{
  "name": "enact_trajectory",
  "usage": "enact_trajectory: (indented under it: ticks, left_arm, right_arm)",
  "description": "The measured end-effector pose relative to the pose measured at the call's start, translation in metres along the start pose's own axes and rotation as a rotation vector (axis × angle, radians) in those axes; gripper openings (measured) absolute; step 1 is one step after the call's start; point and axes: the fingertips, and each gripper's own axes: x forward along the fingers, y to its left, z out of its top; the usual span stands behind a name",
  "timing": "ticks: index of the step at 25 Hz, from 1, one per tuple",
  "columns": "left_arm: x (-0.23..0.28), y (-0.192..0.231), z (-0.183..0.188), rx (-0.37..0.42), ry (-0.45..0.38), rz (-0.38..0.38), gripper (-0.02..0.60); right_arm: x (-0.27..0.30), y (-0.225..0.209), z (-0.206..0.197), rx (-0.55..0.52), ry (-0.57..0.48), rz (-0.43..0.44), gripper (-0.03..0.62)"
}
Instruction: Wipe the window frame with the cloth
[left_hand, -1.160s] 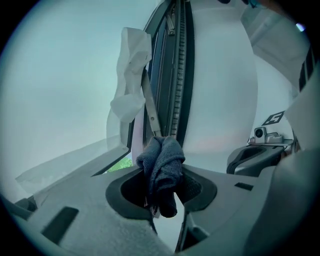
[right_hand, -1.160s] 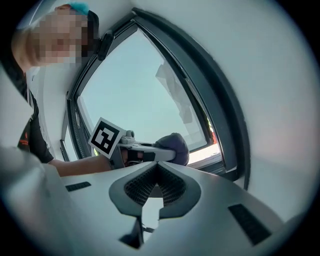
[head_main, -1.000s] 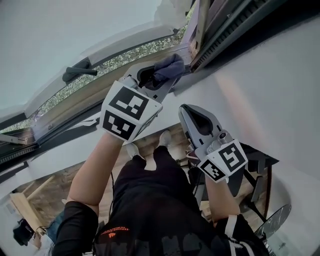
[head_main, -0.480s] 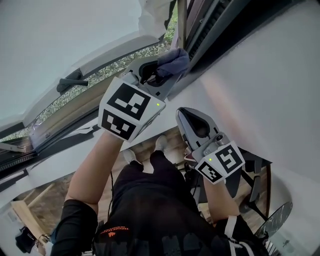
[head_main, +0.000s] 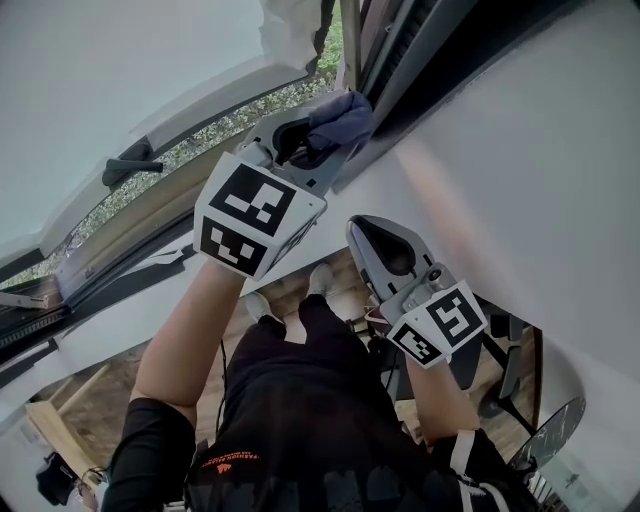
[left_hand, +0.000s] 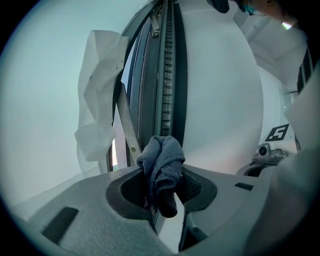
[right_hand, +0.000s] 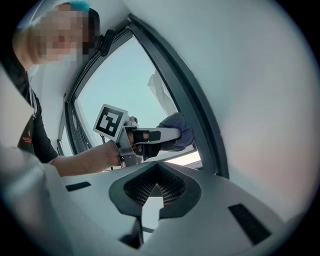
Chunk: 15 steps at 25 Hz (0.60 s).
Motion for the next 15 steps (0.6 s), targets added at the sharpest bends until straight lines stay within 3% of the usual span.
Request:
enact_trajectory:
  ticks: [15]
  left_arm:
    - [0.024, 0.002, -0.053, -0.041, 0.083, -0.018, 0.143]
  right_arm:
    - [0.010, -0.012, -0.030, 0.046, 0.048, 0.008, 0.005]
